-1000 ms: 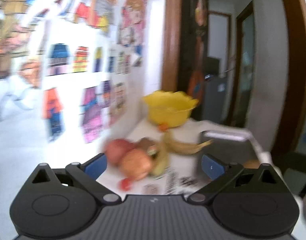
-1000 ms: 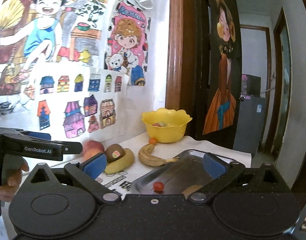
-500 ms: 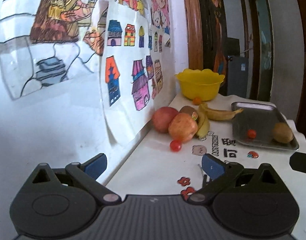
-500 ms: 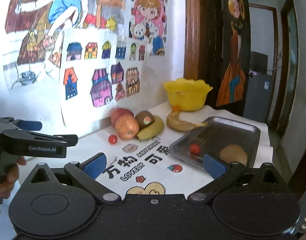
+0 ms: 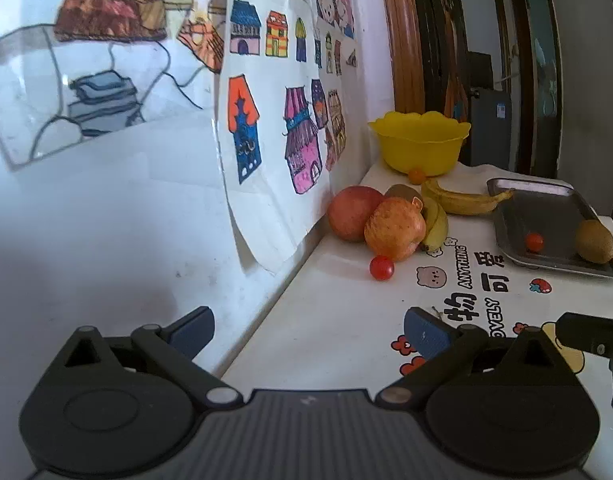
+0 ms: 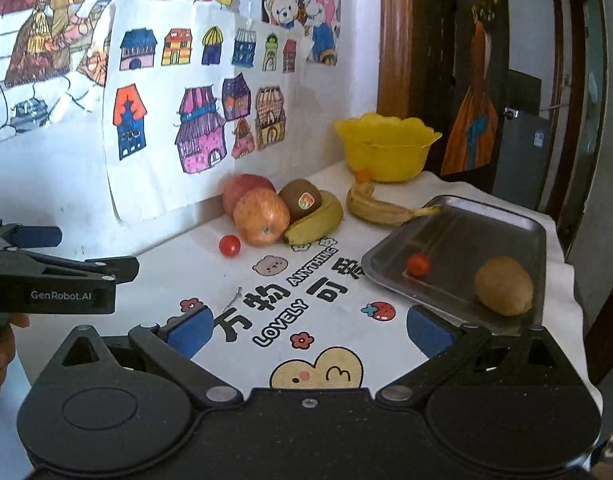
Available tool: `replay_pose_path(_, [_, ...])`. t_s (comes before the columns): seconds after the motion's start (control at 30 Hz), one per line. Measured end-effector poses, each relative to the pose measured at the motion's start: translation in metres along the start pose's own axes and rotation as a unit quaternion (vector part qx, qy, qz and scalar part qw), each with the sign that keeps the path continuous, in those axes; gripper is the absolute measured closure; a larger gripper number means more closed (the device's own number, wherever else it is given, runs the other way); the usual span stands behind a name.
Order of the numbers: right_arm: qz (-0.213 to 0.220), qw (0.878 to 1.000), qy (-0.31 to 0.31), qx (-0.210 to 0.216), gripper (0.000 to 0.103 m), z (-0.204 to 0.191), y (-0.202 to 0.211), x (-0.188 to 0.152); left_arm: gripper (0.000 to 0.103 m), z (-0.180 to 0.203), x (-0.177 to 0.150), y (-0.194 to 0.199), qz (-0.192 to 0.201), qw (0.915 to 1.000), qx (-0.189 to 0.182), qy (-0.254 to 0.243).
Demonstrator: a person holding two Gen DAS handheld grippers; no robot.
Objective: Organize fruits
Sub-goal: 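Withdraw both tools from the tray back toward the fruit pile, then grasp the second cherry tomato with left gripper while right tool approaches a red apple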
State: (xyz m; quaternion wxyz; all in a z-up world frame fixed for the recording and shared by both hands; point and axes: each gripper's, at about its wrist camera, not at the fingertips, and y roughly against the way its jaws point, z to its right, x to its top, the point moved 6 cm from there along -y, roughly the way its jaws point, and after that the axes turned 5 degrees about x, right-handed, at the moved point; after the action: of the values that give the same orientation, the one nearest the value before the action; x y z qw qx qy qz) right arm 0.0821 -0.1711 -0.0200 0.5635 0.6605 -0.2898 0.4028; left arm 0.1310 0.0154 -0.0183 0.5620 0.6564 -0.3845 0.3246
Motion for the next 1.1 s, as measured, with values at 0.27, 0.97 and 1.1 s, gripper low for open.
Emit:
replay_pose_path(0.27, [0.016,0.999,0.015,0.028,0.001,0.016,-0.007,0.019,0.001,0.016,0.007,-0.020,-0.005,0.9995,-0.023,-0.020])
replay_pose_path(0.97, [0.021,0.971,0.049,0.234,0.001,0.044,-0.147,0.116,0.003,0.058,0.031,-0.092,-0.025,0.9950,-0.060,-0.076])
replay_pose_path(1.1, [-0.012,0.966,0.042,0.256,0.002,0.034,-0.179,0.110,0.008,0.061,0.030,-0.106,-0.035,0.9941,-0.066,-0.079])
